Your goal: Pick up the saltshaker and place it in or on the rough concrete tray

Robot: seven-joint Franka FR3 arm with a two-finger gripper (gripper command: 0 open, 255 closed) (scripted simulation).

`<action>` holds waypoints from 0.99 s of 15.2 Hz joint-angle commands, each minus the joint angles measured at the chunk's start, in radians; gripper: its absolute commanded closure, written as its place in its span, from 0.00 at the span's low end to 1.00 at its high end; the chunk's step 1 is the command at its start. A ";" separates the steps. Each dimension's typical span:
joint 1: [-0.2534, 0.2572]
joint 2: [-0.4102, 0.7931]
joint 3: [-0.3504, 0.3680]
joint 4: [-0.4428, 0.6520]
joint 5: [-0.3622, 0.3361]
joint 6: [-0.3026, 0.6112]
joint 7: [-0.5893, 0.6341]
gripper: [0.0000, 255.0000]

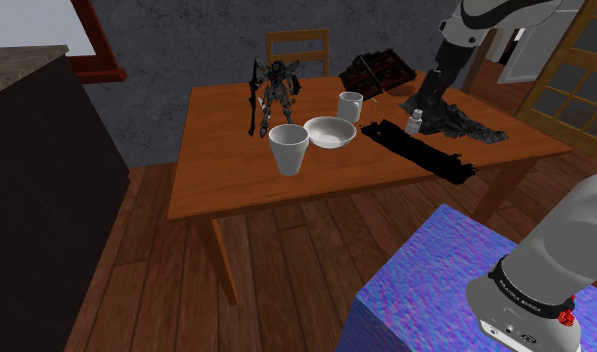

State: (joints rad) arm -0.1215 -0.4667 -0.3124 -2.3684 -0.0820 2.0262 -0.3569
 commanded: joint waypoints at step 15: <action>-0.038 0.567 -0.239 0.333 0.259 0.196 -0.487 0.00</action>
State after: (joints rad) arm -0.1508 0.0583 -0.5452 -2.0742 0.1477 2.2251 -0.8093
